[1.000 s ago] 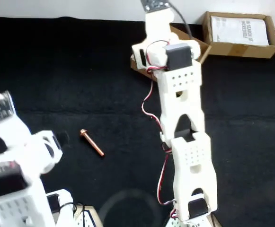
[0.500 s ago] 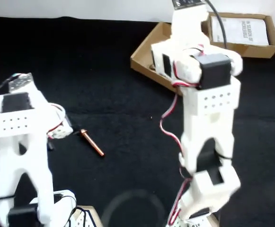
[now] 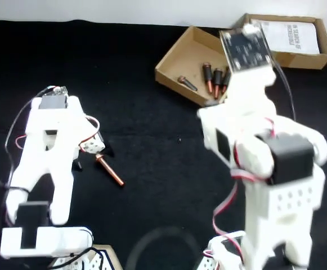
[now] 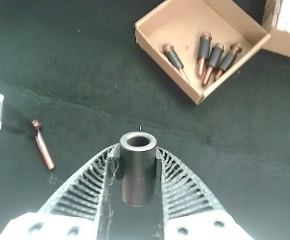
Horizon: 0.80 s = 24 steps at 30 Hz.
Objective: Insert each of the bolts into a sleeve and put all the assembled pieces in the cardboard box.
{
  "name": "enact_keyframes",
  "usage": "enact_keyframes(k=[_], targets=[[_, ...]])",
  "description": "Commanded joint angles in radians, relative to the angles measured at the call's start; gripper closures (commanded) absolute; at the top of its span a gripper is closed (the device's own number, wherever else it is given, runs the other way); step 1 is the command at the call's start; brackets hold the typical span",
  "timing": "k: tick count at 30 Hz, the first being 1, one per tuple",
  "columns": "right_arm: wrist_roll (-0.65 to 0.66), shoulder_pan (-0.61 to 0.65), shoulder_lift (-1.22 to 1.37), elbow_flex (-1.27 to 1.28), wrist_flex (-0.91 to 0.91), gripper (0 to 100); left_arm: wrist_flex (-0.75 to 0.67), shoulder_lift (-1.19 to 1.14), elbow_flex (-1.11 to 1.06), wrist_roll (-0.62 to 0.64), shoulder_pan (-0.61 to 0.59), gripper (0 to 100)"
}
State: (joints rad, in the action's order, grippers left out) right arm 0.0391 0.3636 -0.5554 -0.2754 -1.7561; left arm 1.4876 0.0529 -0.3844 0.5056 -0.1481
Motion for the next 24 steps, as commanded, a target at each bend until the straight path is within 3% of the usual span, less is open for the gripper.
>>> enact_keyframes(k=[1, 15, 18, 22, 24], targets=[[-0.003, -0.007, -0.150, 0.119, -0.004, 99.2, -0.051, -0.064, 0.038, 0.008, 0.012, 71], [-0.002, -0.010, -0.478, 0.420, -0.002, 99.2, -0.153, -0.219, 0.039, 0.075, 0.013, 71], [0.000, -0.012, -0.506, 0.426, -0.002, 99.2, -0.207, -0.243, 0.039, 0.121, 0.013, 79], [0.000, -0.012, -0.529, 0.426, -0.002, 99.2, -0.301, -0.280, 0.039, 0.120, 0.013, 100], [0.000, -0.012, -0.541, 0.426, -0.004, 99.2, -0.325, -0.300, 0.039, 0.120, 0.013, 97]])
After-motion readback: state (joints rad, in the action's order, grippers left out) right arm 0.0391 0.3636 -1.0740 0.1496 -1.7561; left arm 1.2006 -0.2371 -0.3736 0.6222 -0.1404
